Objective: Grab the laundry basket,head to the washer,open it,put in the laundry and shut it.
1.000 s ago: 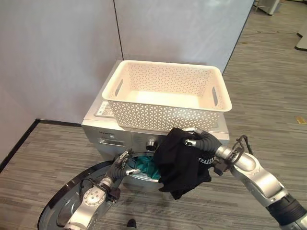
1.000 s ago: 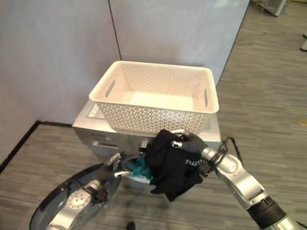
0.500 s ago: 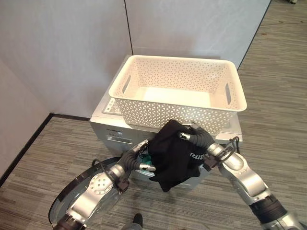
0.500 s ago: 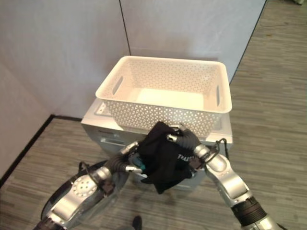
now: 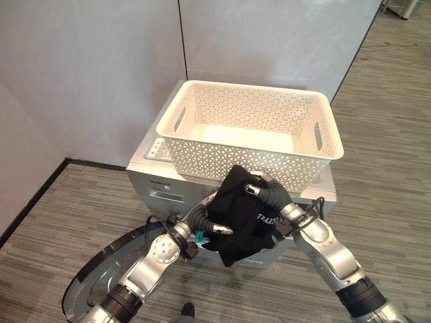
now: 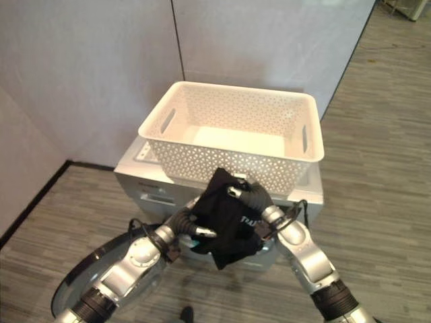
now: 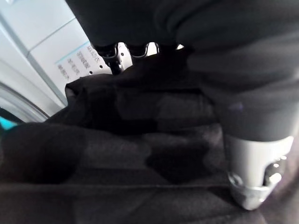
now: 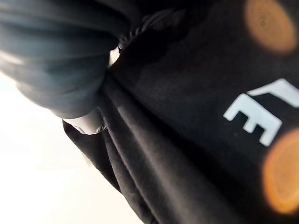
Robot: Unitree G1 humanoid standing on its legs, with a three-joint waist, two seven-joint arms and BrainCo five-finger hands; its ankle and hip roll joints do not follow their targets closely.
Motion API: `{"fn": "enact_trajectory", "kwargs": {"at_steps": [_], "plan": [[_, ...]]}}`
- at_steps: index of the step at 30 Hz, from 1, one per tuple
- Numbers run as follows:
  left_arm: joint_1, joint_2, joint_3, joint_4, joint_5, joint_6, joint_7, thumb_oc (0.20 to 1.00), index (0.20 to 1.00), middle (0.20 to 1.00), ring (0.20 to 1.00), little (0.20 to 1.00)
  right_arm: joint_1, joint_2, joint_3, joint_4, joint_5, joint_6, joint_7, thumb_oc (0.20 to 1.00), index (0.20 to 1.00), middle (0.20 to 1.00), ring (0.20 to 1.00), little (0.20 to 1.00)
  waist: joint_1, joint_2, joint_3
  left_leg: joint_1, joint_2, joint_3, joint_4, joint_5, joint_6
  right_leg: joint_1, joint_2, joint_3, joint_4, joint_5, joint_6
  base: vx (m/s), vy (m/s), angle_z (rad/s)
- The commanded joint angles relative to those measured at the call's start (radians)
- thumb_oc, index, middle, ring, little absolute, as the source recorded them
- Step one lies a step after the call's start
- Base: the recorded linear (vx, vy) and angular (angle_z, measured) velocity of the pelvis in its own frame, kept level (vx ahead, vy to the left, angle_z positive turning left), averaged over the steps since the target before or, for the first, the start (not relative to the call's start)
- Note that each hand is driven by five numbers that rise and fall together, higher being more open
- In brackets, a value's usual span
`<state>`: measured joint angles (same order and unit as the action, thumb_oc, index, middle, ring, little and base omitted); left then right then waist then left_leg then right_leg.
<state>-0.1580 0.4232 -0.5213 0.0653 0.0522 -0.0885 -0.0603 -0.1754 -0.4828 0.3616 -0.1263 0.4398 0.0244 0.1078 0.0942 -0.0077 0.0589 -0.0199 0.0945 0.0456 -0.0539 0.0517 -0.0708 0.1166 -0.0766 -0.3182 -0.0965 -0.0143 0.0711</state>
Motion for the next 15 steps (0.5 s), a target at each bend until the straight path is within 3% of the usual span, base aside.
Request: {"fn": "enact_trajectory", "kwargs": {"at_steps": [1,6,15], "plan": [[-0.06,0.03,-0.021,0.048,0.052,-0.033,0.008,1.0,1.0,1.0,1.0,1.0,-0.06,-0.003,-0.056,-0.068,0.071,-0.087,-0.011,0.2,0.2,0.2,0.2,0.2,-0.017,-0.032,-0.01,-0.089,0.036,0.05,-0.027,0.091,-0.007,0.042,0.001,-0.005,0.038,-0.136,-0.017,0.0,-0.003,0.04],[-0.028,0.035,-0.059,0.074,0.007,-0.018,-0.049,1.0,1.0,1.0,1.0,1.0,-0.074,-0.019,-0.073,-0.088,0.1,-0.088,-0.018,0.2,0.2,0.2,0.2,0.2,-0.012,-0.041,0.026,-0.136,0.052,0.044,-0.032,0.113,-0.016,-0.013,0.02,-0.015,0.047,-0.137,-0.024,-0.05,-0.011,0.08],[-0.139,-0.147,-0.224,0.277,-0.17,0.051,-0.08,1.0,1.0,1.0,1.0,1.0,-0.115,0.018,-0.03,-0.085,0.135,-0.086,-0.055,0.2,0.2,0.2,0.2,0.2,-0.049,-0.056,0.058,-0.179,0.077,0.063,-0.033,0.123,-0.024,-0.065,0.037,0.002,0.037,-0.122,-0.026,-0.04,-0.001,0.04]]}}
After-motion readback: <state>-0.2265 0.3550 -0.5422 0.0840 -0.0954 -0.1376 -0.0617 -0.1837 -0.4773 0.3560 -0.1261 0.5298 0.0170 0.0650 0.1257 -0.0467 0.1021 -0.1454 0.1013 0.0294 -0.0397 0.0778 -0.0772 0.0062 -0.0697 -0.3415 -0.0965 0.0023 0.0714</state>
